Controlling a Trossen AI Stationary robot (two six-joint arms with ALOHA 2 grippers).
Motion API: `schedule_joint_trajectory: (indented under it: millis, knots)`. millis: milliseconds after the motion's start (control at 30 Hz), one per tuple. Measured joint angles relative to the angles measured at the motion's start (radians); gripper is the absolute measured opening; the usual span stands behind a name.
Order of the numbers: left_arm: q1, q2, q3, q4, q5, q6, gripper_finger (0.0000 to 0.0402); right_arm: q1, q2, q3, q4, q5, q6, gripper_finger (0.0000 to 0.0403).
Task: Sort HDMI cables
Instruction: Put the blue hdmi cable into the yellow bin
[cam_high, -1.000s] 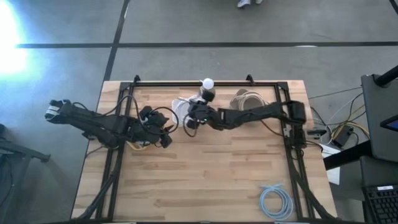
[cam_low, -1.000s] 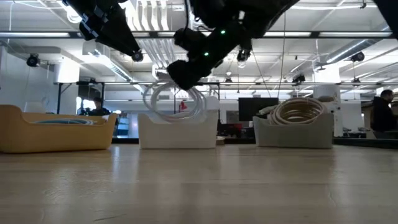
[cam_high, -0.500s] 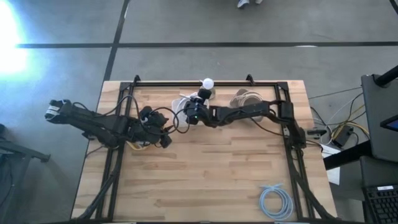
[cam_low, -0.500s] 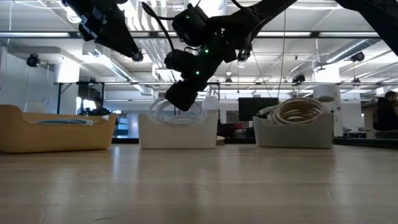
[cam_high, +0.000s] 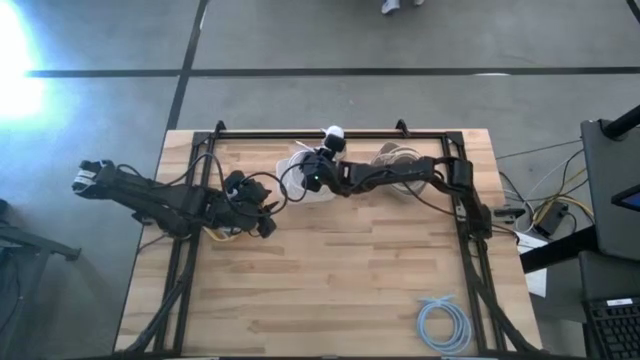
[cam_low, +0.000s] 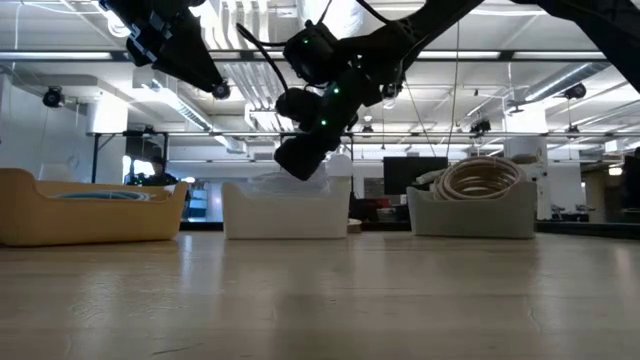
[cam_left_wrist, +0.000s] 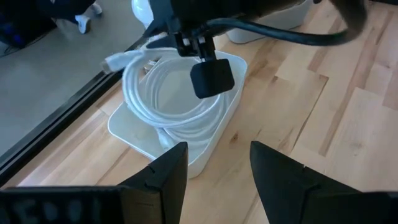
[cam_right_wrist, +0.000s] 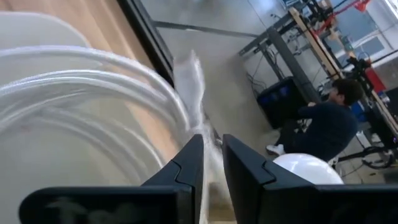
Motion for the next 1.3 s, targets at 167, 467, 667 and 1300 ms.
schedule_joint_trajectory:
  millis: [167, 467, 667, 1300]
  knots:
    - [0.000, 0.000, 0.000, 0.000, 0.000, -0.002, 0.0179, 0.010, 0.000, 0.000, -0.010, -0.003, -0.013, 0.0076]
    - [0.000, 0.000, 0.000, 0.000, -0.003, -0.002, 0.0179, 0.042, -0.004, -0.001, -0.012, -0.003, -0.014, 0.0119]
    - [0.000, 0.000, 0.000, -0.001, -0.003, -0.002, 0.0179, 0.089, -0.060, -0.002, -0.034, -0.001, -0.055, 0.0134]
    - [0.000, 0.000, -0.001, 0.002, 0.001, -0.004, 0.0179, 0.332, -0.521, -0.067, -0.826, -0.103, 0.439, 0.0117]
